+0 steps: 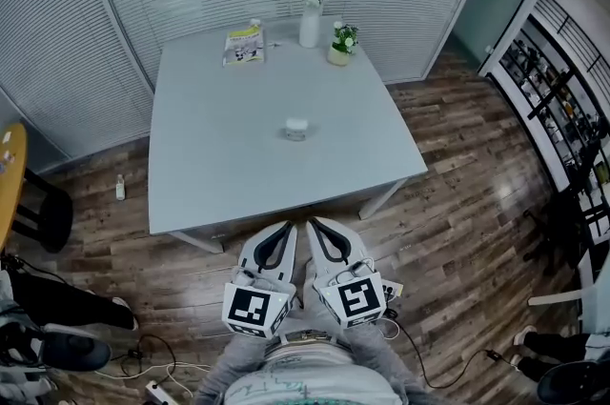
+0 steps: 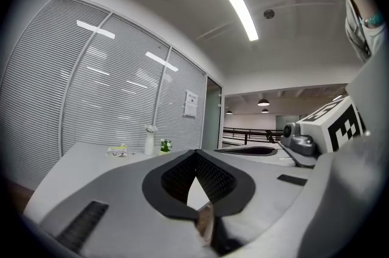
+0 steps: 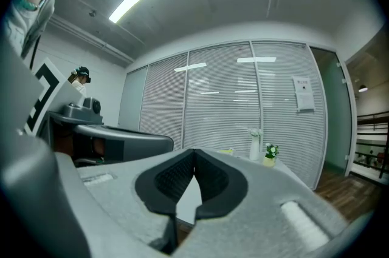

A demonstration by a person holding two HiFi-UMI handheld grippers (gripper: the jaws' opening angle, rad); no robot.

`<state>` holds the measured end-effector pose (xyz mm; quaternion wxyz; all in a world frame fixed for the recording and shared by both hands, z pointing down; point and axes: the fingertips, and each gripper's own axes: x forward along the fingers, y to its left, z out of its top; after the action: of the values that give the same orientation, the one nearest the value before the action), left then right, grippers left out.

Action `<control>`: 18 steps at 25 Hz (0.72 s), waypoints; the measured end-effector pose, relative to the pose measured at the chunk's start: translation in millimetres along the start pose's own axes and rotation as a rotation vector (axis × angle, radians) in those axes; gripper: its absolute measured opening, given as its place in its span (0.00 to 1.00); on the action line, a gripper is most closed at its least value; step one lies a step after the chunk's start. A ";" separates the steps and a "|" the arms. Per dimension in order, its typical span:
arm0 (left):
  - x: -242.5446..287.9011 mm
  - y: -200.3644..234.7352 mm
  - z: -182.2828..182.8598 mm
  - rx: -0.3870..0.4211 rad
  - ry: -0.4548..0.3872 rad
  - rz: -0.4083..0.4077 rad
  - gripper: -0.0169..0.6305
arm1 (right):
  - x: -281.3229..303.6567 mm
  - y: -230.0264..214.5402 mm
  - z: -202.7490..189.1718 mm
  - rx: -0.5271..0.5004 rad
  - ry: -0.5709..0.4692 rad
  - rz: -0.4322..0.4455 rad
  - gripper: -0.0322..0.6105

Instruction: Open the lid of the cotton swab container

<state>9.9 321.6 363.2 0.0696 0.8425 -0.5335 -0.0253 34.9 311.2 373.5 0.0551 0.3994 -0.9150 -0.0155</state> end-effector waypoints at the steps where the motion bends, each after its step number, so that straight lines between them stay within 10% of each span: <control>1: 5.7 4.9 0.6 -0.002 0.000 0.002 0.02 | 6.8 -3.8 0.7 0.001 0.000 0.002 0.05; 18: 149.1 77.6 22.5 -0.004 0.002 0.030 0.02 | 133.3 -97.3 16.0 0.021 0.006 0.087 0.05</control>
<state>1.9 152.3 356.9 0.0723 0.8343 -0.5461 -0.0246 14.1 147.0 362.4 0.0544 0.3598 -0.9314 -0.0020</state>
